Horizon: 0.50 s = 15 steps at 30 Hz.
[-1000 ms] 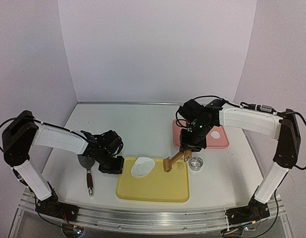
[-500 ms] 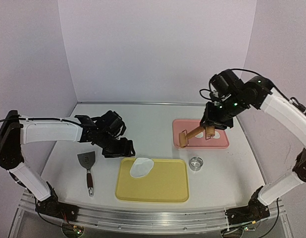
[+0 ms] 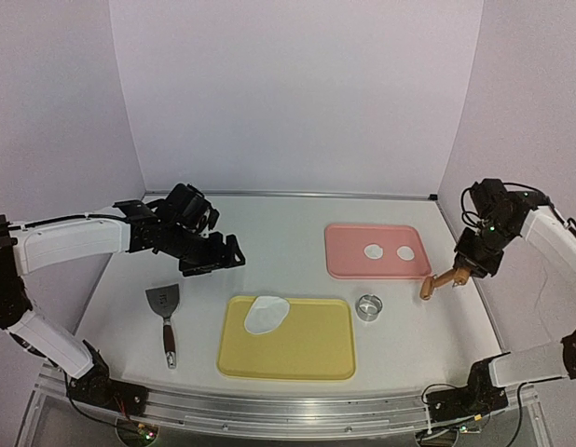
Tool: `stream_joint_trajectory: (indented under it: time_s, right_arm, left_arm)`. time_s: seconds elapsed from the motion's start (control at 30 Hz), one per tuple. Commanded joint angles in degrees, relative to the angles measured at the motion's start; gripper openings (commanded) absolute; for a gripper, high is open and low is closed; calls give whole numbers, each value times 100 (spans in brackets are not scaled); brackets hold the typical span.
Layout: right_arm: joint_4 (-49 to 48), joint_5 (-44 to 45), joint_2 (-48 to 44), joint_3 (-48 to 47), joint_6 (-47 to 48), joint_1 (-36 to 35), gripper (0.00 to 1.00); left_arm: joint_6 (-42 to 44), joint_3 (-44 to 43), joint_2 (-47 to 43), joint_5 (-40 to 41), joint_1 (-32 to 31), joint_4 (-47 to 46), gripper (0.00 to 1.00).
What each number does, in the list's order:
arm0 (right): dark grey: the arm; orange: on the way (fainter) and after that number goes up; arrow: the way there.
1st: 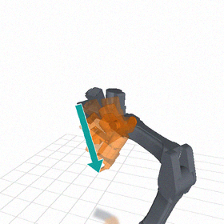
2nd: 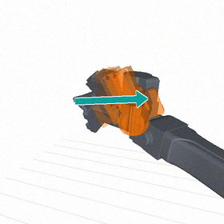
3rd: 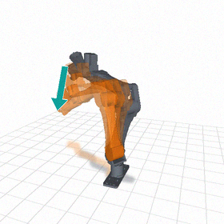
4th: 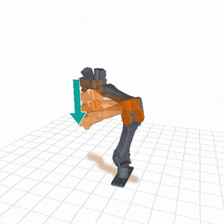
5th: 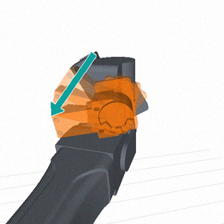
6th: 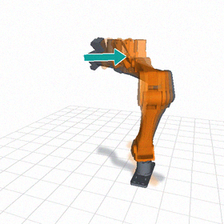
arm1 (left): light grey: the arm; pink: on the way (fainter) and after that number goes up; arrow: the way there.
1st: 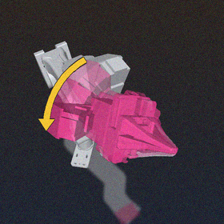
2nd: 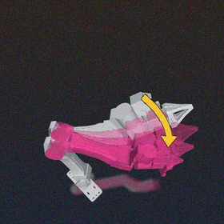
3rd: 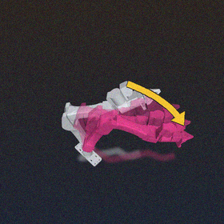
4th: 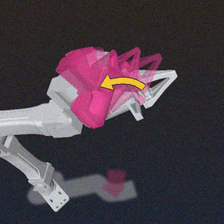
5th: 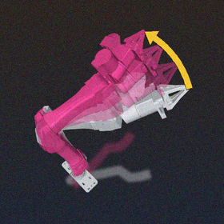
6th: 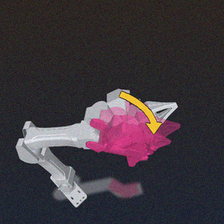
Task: Roll out the dumpling wrappers from the dough
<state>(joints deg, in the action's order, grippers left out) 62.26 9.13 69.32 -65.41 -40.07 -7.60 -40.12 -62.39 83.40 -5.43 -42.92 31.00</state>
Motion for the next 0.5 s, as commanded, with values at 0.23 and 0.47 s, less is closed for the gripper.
stream_joint_trajectory:
  time_s: [0.23, 0.47]
  right_arm:
    - [-1786, -1107, -1162, 2193, -1364, 239, 0]
    - [-1941, -567, -1773, 3697, -1850, 241, 9]
  left_arm:
    - [-114, 271, -350, -53, 65, -112, 92]
    - [-155, 160, -218, -7, 91, -146, 92]
